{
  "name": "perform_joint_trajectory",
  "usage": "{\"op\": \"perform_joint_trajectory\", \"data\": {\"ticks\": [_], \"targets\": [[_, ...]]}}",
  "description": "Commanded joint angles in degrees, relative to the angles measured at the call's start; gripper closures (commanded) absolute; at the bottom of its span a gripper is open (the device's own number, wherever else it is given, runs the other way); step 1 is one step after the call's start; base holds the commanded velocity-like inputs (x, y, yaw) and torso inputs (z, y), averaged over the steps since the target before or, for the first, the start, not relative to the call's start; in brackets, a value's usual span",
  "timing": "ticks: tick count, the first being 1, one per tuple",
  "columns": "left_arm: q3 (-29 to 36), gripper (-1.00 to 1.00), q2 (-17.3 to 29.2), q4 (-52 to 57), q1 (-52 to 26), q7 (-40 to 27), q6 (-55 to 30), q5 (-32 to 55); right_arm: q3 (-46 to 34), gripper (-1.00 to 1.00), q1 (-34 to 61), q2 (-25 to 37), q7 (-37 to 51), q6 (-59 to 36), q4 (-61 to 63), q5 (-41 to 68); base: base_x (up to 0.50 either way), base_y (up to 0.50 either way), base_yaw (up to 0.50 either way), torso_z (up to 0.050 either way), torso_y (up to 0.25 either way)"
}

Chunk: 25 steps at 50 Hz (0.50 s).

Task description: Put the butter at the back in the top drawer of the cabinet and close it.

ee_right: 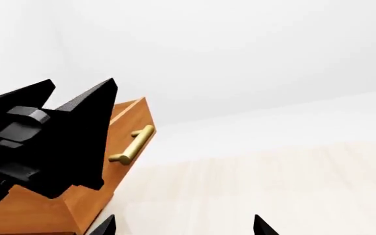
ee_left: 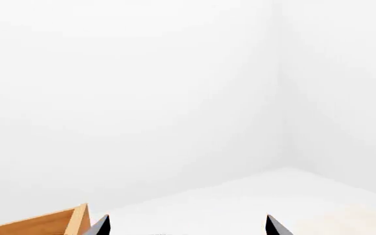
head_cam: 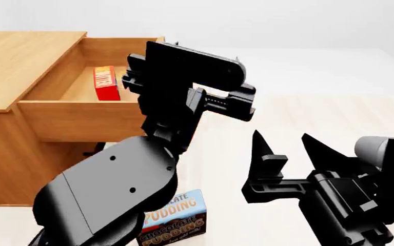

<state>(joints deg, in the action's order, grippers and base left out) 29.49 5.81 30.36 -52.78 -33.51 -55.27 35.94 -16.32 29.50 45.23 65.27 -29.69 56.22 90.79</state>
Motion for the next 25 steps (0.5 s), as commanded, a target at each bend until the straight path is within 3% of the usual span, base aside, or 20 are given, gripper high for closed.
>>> {"op": "perform_joint_trajectory", "data": {"ticks": [1,25], "targets": [[10.34,-1.0,-3.16,-2.35,3.23,-0.42,5.67,-4.39,1.45,-1.0,-1.78,1.47,-1.14,1.07,0.57,-0.1,0.0,0.0,0.0,0.0,0.0],[15.25,-1.0,-4.07,-24.3,2.63,3.2,20.06,-6.0,3.87,-1.0,-5.87,3.44,-4.31,2.93,-0.32,-1.6,0.0,0.0,0.0,0.0,0.0]]}}
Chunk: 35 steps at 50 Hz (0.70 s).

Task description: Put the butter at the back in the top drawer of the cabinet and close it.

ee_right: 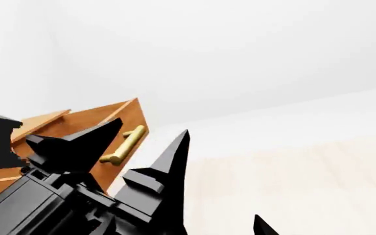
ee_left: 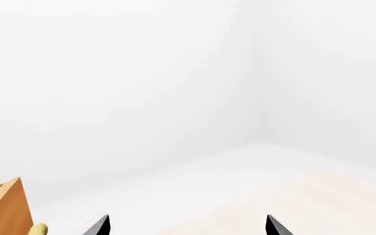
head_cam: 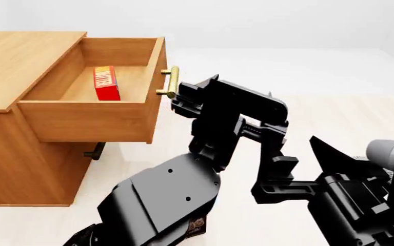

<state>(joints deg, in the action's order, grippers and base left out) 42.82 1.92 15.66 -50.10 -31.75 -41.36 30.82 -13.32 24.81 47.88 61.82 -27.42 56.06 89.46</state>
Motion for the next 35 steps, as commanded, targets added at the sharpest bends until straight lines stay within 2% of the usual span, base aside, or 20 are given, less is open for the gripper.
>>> {"op": "perform_joint_trajectory", "data": {"ticks": [1,15,35], "targets": [[1.97,-1.0,-0.13,-10.3,-0.03,1.52,6.59,-0.87,0.9,-1.0,-1.21,0.82,-0.84,0.68,-0.13,-0.25,0.0,0.0,0.0,0.0,0.0],[0.72,-1.0,0.86,-21.83,0.02,2.07,11.88,-0.63,1.08,-1.0,-1.86,0.72,-1.2,1.07,-0.13,-0.69,0.0,0.0,0.0,0.0,0.0],[-2.71,-1.0,5.3,-27.83,-1.16,1.23,14.3,-0.04,0.8,-1.0,-0.88,0.55,0.09,1.14,0.95,0.05,0.0,0.0,0.0,0.0,0.0]]}}
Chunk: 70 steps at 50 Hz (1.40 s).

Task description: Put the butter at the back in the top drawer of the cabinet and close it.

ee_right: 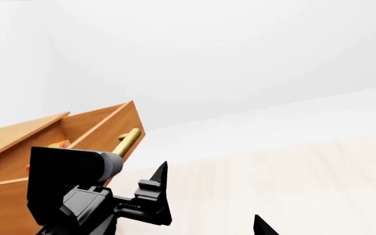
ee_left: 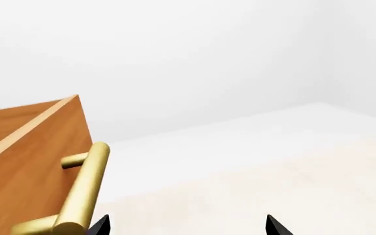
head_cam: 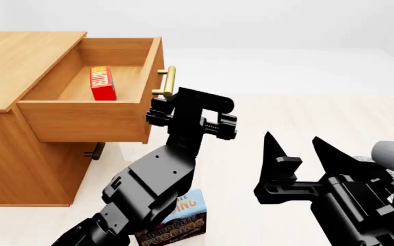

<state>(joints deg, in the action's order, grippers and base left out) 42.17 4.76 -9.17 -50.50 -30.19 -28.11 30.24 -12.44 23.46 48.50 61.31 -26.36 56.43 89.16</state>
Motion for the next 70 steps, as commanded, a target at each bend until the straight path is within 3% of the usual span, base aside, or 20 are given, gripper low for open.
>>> {"op": "perform_joint_trajectory", "data": {"ticks": [1,70], "targets": [[-2.3,-1.0,2.71,-2.91,-0.85,-0.4,0.98,0.7,-0.08,-1.0,0.47,-0.09,0.61,0.1,0.63,0.33,0.0,0.0,0.0,0.0,0.0],[-11.48,-1.0,18.09,-12.35,-1.17,1.15,6.84,1.24,-3.8,-1.0,3.71,-3.12,3.04,-1.85,0.34,-0.43,0.0,0.0,0.0,0.0,0.0]]}}
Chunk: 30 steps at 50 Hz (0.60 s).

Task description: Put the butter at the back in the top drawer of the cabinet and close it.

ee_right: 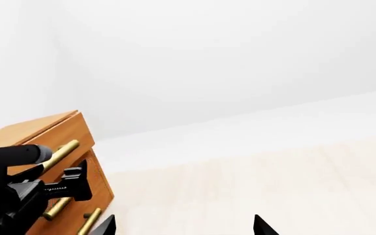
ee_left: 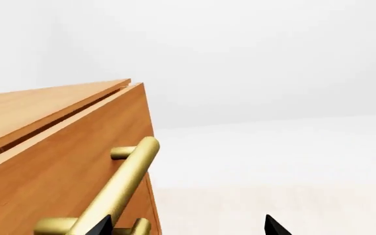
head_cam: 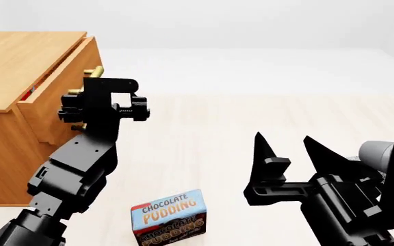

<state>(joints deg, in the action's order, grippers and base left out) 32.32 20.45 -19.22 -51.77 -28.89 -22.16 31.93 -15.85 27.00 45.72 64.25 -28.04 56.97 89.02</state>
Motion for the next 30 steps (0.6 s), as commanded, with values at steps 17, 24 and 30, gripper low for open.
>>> {"op": "perform_joint_trajectory", "data": {"ticks": [17,24,30], "targets": [[-3.36,-1.0,5.12,-3.84,0.7,-0.01,2.0,-0.22,-1.15,-1.0,0.65,-0.84,0.45,-0.6,-0.43,-0.61,0.0,0.0,0.0,0.0,0.0],[-3.94,-1.0,5.83,-3.74,1.01,-0.15,2.0,0.12,-1.36,-1.0,0.72,-0.96,0.53,-0.67,-0.41,-0.7,0.0,0.0,0.0,0.0,0.0],[-4.09,-1.0,6.38,-2.58,1.66,-0.37,1.59,0.47,-1.46,-1.0,0.73,-1.02,0.56,-0.68,-0.41,-0.79,0.0,0.0,0.0,0.0,0.0]]}}
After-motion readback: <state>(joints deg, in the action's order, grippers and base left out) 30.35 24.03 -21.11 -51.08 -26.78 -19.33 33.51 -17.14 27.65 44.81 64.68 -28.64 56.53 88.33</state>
